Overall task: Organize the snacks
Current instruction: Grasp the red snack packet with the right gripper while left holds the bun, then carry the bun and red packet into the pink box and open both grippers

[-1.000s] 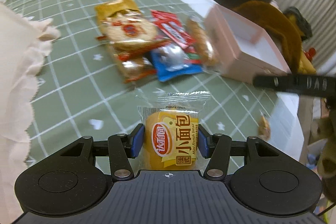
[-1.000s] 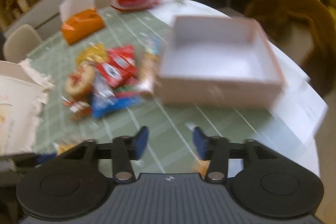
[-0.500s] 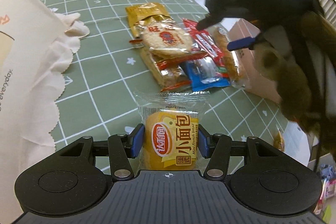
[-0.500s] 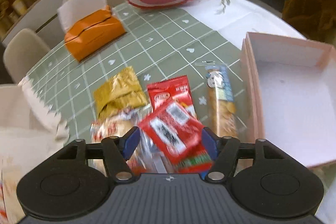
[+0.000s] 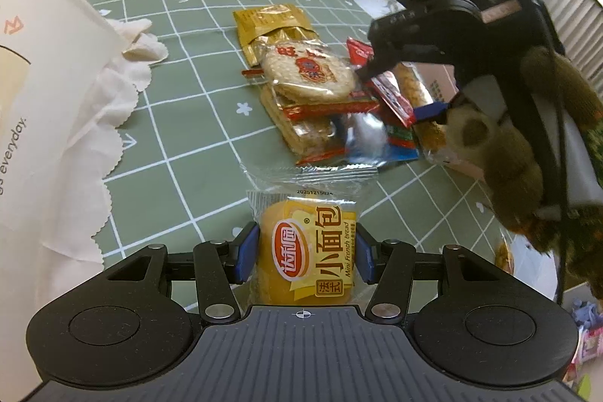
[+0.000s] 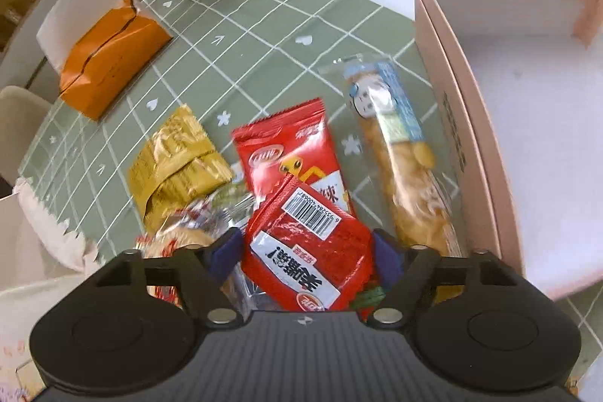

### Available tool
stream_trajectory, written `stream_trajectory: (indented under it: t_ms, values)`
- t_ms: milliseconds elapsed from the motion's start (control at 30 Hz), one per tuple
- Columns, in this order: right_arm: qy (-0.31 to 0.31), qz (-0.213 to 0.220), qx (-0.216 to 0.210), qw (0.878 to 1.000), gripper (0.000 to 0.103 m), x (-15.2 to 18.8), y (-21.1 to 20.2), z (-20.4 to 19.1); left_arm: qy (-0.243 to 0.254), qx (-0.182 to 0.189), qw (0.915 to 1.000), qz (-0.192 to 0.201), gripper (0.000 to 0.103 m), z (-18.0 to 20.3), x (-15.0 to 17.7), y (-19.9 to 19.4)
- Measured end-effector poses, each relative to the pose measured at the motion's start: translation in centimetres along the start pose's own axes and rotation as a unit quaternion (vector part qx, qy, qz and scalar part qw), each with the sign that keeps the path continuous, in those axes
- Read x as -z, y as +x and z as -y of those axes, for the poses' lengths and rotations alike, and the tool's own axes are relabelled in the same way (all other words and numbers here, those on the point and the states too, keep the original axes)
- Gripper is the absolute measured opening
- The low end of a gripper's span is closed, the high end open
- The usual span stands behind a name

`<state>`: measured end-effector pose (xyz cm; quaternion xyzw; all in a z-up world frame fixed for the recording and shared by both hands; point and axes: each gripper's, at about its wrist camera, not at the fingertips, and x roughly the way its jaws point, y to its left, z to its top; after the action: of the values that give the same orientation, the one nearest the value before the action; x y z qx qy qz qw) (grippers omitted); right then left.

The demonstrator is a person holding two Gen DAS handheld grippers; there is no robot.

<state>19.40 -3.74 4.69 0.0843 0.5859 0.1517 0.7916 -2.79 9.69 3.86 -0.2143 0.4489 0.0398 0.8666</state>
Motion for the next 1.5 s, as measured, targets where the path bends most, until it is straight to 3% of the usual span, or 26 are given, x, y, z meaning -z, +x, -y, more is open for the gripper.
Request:
stream_trajectory:
  t_ms: [267, 467, 967, 1133, 1333, 1433, 1500]
  values:
    - [-0.047, -0.016, -0.016, 0.999, 0.065, 3.9, -3.2, 0.4, 0.000, 0.005, 1.0000, 0.008, 0.057, -0.1, 0.1, -0.6]
    - [-0.077, -0.003, -0.014, 0.997, 0.065, 8.2, -7.1, 2.9, 0.008, 0.006, 0.9999, 0.003, 0.057, 0.7, 0.5, -0.6]
    - [-0.044, 0.053, 0.040, 0.997, 0.065, 14.4, -14.9, 13.8, 0.098, 0.044, 0.9942, 0.002, 0.057, 9.3, 1.3, -1.7]
    - [-0.043, 0.089, 0.040, 0.994, 0.065, 13.2, -18.3, 16.0, 0.116, 0.064, 0.9907, 0.028, 0.057, 12.3, -1.4, -2.8]
    - [-0.058, 0.163, 0.020, 0.985, 0.065, 9.1, -23.2, 17.2, 0.112, 0.074, 0.9881, 0.075, 0.057, 15.8, -8.3, -3.6]
    - [-0.080, 0.196, 0.017, 0.977, 0.065, 6.7, -24.8, 17.7, 0.099, 0.112, 0.9862, 0.071, 0.057, 18.1, -12.1, -2.8]
    - [-0.093, 0.210, 0.013, 0.973, 0.065, 5.0, -25.0, 18.0, 0.102, 0.116, 0.9862, 0.061, 0.057, 19.8, -14.3, -1.2]
